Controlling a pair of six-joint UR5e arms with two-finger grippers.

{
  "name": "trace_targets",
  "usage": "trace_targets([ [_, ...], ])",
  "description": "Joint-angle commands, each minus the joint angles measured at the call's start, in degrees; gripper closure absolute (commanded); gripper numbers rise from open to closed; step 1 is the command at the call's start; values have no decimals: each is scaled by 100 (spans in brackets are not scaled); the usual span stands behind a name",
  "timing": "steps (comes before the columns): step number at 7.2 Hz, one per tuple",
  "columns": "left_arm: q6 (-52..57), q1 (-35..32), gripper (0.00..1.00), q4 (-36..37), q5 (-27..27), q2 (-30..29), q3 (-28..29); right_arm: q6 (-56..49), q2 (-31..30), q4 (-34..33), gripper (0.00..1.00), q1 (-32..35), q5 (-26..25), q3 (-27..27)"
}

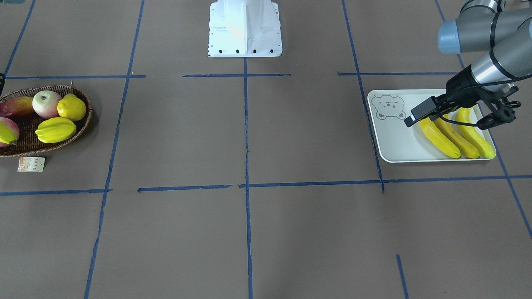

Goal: Transfer all bananas from basket to plate

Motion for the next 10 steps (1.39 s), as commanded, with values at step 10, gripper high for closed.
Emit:
trace_targets([
  [10, -3477, 1598, 0, 983, 867, -2401, 128, 4218, 4872, -511, 99, -3200, -1249, -1275],
])
